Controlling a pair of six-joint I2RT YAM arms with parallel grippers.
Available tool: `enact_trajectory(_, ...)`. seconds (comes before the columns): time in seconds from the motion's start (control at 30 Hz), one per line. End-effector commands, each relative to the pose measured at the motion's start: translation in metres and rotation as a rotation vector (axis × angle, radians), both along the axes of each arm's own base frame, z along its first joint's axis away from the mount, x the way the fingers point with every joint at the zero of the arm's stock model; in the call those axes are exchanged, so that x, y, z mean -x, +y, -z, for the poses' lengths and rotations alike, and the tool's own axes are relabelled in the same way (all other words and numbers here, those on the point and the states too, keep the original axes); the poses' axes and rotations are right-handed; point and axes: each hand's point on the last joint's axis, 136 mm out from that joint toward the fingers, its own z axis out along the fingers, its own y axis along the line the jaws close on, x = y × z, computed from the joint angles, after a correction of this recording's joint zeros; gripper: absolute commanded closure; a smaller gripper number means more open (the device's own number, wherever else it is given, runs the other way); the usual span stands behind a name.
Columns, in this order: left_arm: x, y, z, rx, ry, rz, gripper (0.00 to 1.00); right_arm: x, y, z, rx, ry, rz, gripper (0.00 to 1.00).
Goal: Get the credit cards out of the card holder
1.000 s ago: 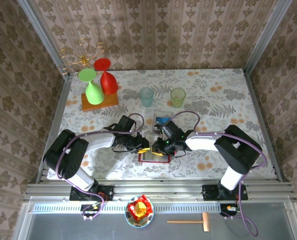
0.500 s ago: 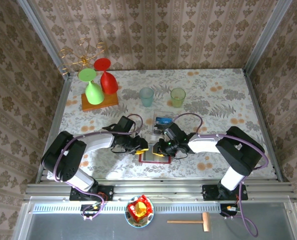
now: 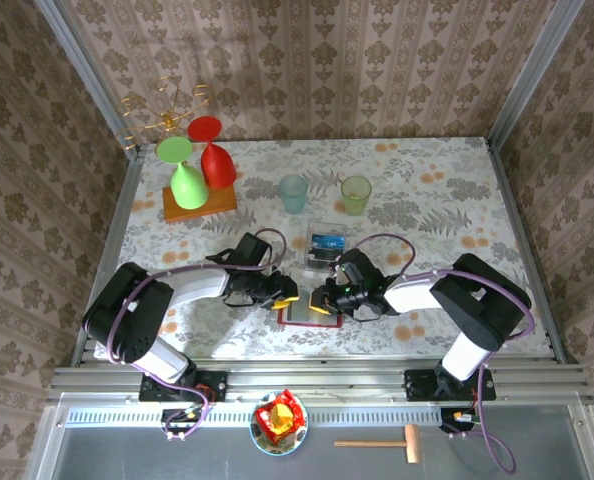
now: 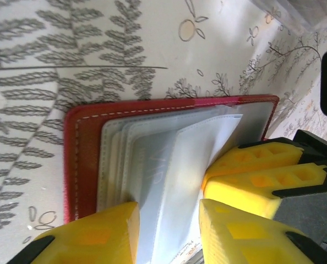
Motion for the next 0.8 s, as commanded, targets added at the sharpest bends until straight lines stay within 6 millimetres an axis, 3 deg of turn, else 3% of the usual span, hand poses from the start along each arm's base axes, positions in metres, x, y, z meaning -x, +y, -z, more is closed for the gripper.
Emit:
enact_trajectory(0.0, 0.006, -0.004, -0.002, 0.014, 0.012, -0.003, 0.66, 0.011, -0.009, 0.018, 0.031, 0.066, 0.009, 0.86)
enact_trajectory(0.2, 0.006, -0.011, -0.01, 0.028, -0.005, 0.007, 0.67, 0.011, -0.009, 0.016, 0.026, 0.061, 0.01, 0.86)
enact_trajectory(0.3, 0.004, -0.014, -0.016, 0.041, -0.016, 0.012, 0.67, 0.01, -0.008, 0.013, 0.022, 0.055, 0.009, 0.8)
enact_trajectory(0.5, 0.001, -0.018, -0.028, 0.061, -0.038, 0.023, 0.67, 0.004, -0.009, -0.012, 0.038, 0.005, 0.002, 0.74)
enact_trajectory(0.77, 0.002, -0.039, -0.045, 0.13, -0.045, 0.087, 0.66, -0.006, -0.052, -0.046, 0.135, -0.054, 0.057, 0.72)
